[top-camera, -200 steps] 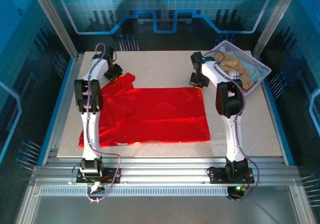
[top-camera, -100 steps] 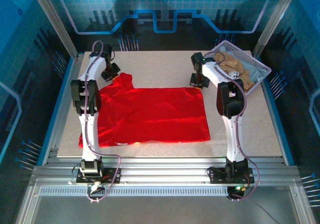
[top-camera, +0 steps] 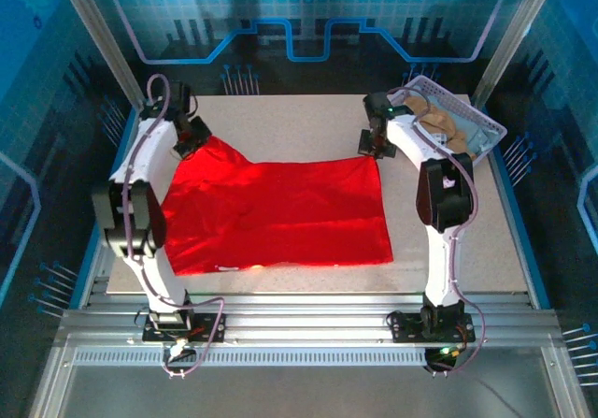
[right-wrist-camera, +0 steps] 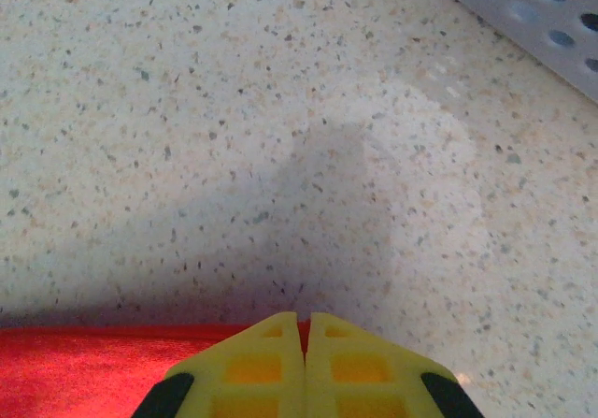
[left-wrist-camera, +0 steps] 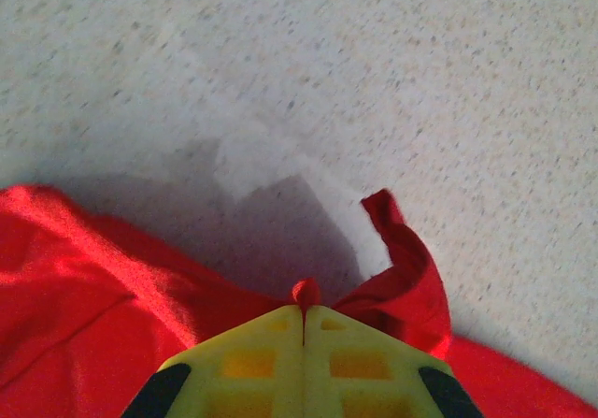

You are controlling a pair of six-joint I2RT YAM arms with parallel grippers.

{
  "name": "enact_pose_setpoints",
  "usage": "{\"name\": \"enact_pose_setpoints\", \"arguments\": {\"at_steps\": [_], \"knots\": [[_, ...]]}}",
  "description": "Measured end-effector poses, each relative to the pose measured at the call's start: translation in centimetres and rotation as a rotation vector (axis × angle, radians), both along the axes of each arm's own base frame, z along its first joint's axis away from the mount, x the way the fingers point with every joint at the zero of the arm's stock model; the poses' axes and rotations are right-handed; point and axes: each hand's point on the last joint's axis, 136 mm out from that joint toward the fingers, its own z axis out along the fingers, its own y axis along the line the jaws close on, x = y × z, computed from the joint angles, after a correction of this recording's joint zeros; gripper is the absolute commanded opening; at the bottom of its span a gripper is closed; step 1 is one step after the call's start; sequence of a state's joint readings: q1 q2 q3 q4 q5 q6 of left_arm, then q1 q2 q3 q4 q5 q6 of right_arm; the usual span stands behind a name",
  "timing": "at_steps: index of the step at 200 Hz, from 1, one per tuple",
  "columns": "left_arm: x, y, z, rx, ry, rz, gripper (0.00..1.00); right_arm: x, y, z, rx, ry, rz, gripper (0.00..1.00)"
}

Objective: Fold and stack the t-shirts

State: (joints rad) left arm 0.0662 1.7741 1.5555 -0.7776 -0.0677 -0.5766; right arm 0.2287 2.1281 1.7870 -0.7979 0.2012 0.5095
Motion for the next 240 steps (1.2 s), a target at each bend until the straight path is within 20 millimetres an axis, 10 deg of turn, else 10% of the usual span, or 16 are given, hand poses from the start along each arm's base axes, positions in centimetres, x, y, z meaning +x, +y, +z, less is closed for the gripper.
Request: {"name": "enact_pose_setpoints", "arguments": {"at_steps": [70, 122, 240], "knots": [[-12.2, 0.0, 2.2, 0.019, -0.032, 0.071, 0.00, -7.2, -1.3, 1.6, 0.000, 0.013, -0.016, 0.00], [-21.0, 0.0, -1.3, -0.004, 0.061, 0.187, 0.00, -13.2, -2.0, 0.1, 0.007, 0.063, -0.038, 0.00], [-25.7, 1.1, -2.0, 0.040, 0.143, 0.286, 0.00, -16.9, -0.4, 1.9, -0.070, 0.041, 0.063, 0.00]]}}
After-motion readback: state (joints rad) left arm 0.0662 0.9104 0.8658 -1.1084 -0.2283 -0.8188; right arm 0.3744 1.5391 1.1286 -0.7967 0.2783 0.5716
